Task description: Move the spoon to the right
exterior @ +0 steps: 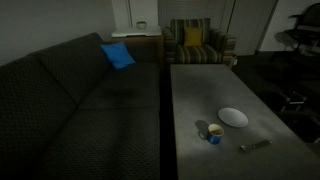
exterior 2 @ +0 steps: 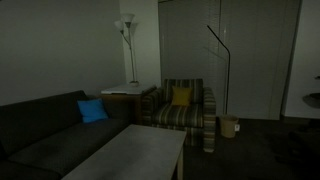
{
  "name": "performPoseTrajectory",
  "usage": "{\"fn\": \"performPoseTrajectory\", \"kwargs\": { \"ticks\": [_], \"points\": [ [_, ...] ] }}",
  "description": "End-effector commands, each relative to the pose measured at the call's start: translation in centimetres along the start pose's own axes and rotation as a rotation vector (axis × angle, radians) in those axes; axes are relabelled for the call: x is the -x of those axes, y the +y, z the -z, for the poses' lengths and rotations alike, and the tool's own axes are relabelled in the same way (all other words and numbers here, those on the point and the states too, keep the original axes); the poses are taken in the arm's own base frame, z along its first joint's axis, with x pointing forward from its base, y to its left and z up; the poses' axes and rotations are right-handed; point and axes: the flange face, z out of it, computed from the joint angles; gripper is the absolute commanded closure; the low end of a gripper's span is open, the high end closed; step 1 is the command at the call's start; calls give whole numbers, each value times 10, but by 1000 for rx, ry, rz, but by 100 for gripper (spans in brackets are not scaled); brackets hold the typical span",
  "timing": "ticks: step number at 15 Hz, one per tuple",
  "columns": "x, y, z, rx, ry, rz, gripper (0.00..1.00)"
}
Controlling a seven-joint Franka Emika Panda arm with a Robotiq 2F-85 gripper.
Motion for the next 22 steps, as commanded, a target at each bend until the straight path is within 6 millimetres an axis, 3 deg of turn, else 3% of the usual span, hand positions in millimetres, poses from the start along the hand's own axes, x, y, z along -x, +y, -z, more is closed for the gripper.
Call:
{"fn": "performPoseTrajectory", "kwargs": {
  "ticks": [1,3,6,8,10,13,14,15,16,19,20,22],
  "points": [
    [-4,4,-15,-32,-21,26,0],
    [-10,15,-42,-81,-53,59,0],
    [-15,20,-48,-87,-62,67,0],
    [-9,-1,-42,5,-27,91,0],
    [-9,-17,-51,83,-21,189,0],
    [-15,-26,-76,190,-31,291,0],
    [-21,-21,-95,204,-41,313,0],
    [-20,-26,-70,167,-33,270,0],
    [-19,-27,-78,170,-39,275,0],
    [-21,-26,-75,173,-33,274,0],
    [-28,-34,-69,202,-36,285,0],
    [-50,-26,-64,264,-61,323,0]
  ]
}}
